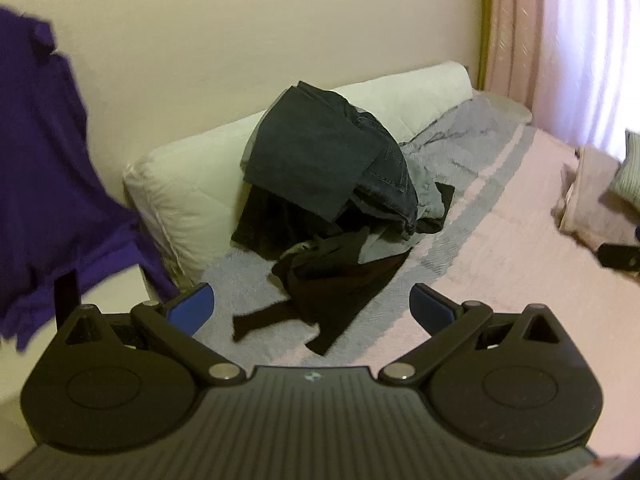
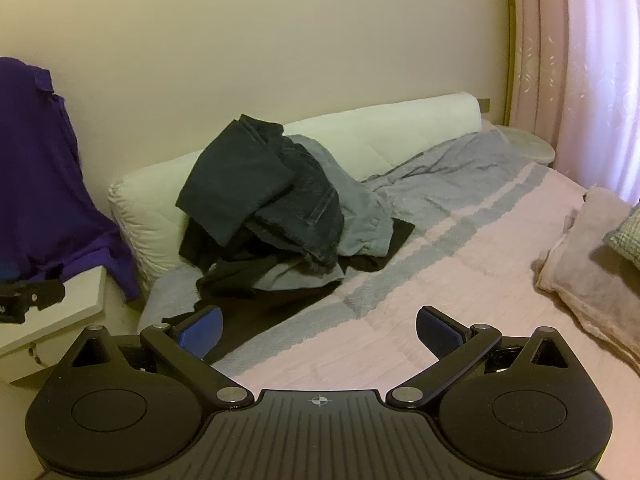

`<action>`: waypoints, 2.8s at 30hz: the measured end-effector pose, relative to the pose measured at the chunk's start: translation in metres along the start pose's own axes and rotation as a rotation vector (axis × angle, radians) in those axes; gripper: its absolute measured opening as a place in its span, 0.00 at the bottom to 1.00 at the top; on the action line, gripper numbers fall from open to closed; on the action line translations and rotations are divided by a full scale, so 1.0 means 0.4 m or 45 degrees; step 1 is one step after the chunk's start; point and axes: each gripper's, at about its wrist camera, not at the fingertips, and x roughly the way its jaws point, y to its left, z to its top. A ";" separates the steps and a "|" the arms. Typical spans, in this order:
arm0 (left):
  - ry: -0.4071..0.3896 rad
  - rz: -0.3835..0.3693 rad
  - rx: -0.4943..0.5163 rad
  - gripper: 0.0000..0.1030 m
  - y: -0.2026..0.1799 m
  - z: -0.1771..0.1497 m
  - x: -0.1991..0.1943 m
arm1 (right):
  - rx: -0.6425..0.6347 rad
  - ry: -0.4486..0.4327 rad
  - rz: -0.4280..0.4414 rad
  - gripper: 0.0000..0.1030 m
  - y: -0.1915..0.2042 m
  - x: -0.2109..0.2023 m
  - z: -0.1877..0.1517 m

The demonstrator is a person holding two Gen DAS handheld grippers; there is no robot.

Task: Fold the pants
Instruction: 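Move both grippers toward the clothes pile on the bed, then grasp the dark blue jeans with the left gripper while the right gripper grasps them too, then lift the jeans off the pile and carry them onto the open bed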

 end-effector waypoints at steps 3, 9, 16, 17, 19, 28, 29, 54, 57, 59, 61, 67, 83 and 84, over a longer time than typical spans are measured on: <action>-0.002 -0.006 0.059 0.99 0.013 0.034 0.080 | 0.019 0.005 -0.039 0.98 -0.011 0.053 0.009; -0.013 -0.075 0.198 0.99 0.017 0.142 0.313 | 0.113 0.027 -0.133 0.98 -0.021 0.211 0.058; -0.067 -0.188 0.424 0.99 -0.045 0.256 0.633 | 0.183 0.086 -0.251 0.95 -0.046 0.443 0.141; -0.078 -0.199 0.462 0.99 -0.060 0.268 0.673 | 0.191 0.093 -0.269 0.95 -0.054 0.471 0.150; -0.095 -0.205 0.530 0.97 -0.087 0.281 0.742 | 0.206 0.109 -0.303 0.95 -0.073 0.520 0.159; -0.099 -0.123 0.753 0.79 -0.184 0.288 0.954 | 0.255 0.227 -0.351 0.95 -0.134 0.668 0.142; -0.111 -0.087 0.794 0.70 -0.187 0.287 0.959 | 0.256 0.236 -0.340 0.95 -0.134 0.683 0.142; -0.232 -0.094 0.369 0.05 0.240 0.566 0.741 | -0.590 0.102 -0.042 0.13 0.189 1.090 0.189; -0.269 -0.119 0.358 0.05 0.250 0.562 0.713 | -0.593 0.053 -0.071 0.00 0.184 1.034 0.220; -0.295 -0.134 0.364 0.04 0.260 0.574 0.693 | -0.540 0.014 -0.114 0.00 0.159 0.977 0.251; -0.329 -0.169 0.358 0.04 0.265 0.592 0.659 | -0.500 -0.031 -0.174 0.00 0.132 0.911 0.282; -0.416 -0.353 0.338 0.04 0.219 0.625 0.523 | -0.322 -0.114 -0.350 0.00 -0.017 0.667 0.343; -0.255 -1.167 0.199 0.03 -0.269 0.383 0.086 | 0.022 0.006 -0.936 0.00 -0.410 -0.339 -0.148; -0.222 -1.179 0.206 0.03 -0.317 0.338 0.058 | 0.020 0.024 -0.958 0.00 -0.423 -0.387 -0.188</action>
